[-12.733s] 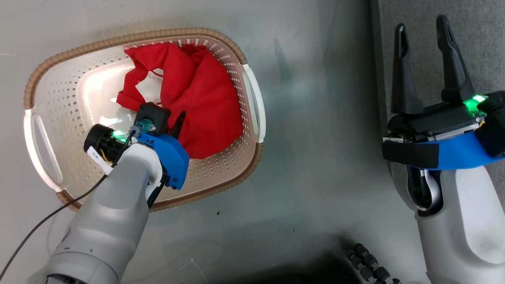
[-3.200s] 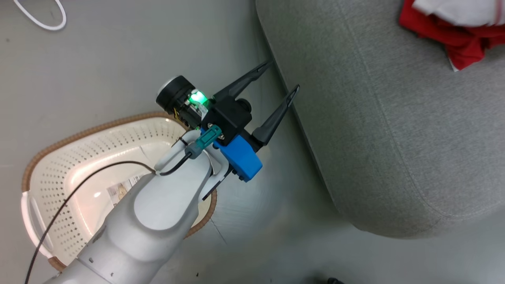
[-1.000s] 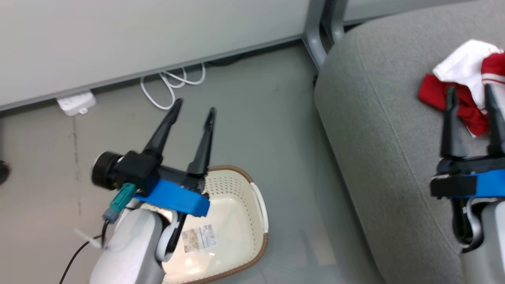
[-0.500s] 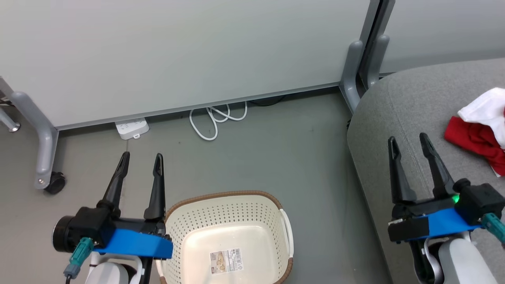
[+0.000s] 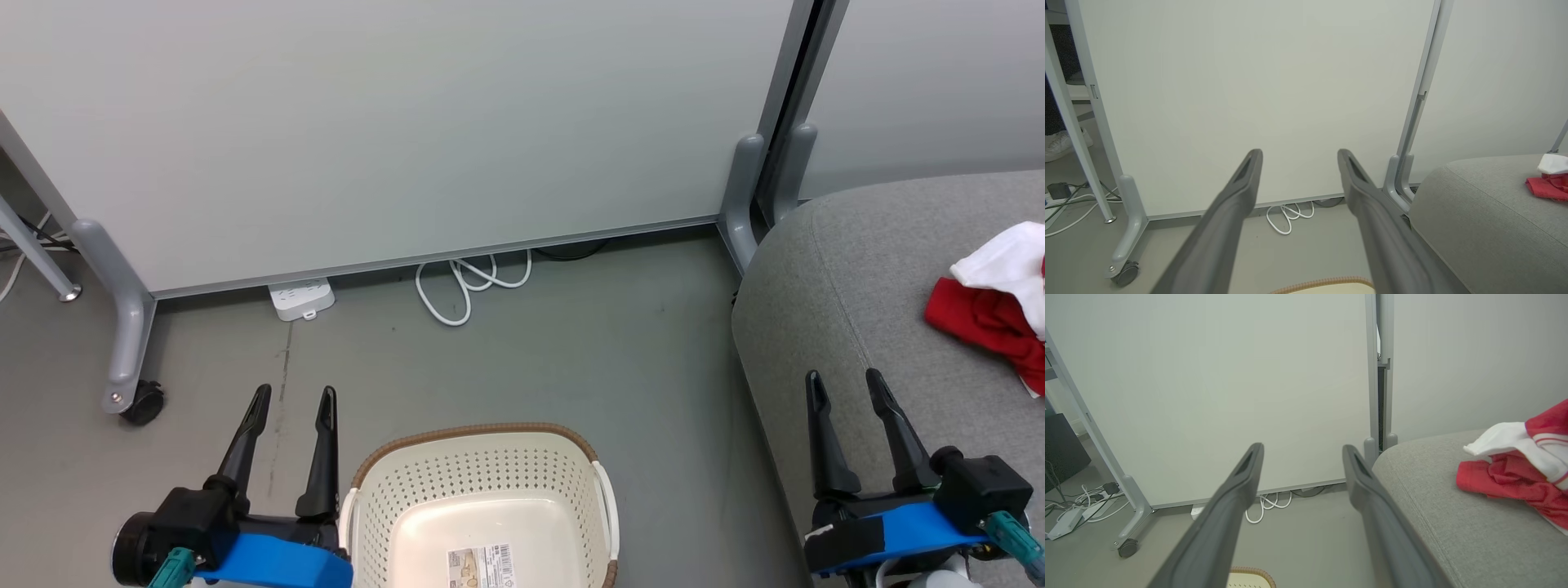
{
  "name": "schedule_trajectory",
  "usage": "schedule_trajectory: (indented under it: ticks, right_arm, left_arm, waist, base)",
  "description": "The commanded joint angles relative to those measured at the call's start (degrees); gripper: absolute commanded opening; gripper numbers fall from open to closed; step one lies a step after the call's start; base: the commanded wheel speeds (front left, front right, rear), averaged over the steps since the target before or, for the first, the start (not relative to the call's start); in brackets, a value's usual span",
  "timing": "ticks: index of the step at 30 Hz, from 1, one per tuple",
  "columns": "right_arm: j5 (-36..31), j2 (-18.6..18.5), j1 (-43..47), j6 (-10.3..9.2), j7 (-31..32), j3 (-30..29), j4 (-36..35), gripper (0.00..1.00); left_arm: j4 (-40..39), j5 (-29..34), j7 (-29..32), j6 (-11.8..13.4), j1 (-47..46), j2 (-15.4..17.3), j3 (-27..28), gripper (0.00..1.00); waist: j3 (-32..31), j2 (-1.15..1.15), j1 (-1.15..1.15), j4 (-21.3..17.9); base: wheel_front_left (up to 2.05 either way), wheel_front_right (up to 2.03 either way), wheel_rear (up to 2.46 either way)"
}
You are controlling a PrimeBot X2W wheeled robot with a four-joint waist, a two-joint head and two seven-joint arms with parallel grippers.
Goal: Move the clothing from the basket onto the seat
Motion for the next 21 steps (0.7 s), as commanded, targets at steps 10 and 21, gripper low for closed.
schedule_trajectory:
  ticks: [10,21]
  right_arm:
    - [-0.6,0.7,1.5,-0.04,0.0,-0.4,0.9,1.00]
    - [0.6,0.7,1.6,0.01,0.3,-0.3,3.2,0.00]
  left_arm:
    - [0.9,-1.0,-0.2,0.0,1.3,0.0,0.0,1.00]
    - [3.8,-1.6,0.7,0.3,1.8,-0.3,0.2,0.00]
  waist:
    - [-0.9,0.00,0.00,0.2]
    - [-1.0,0.00,0.01,0.3]
  base:
    - [0.00,0.00,0.00]
    - [0.00,0.00,0.00]
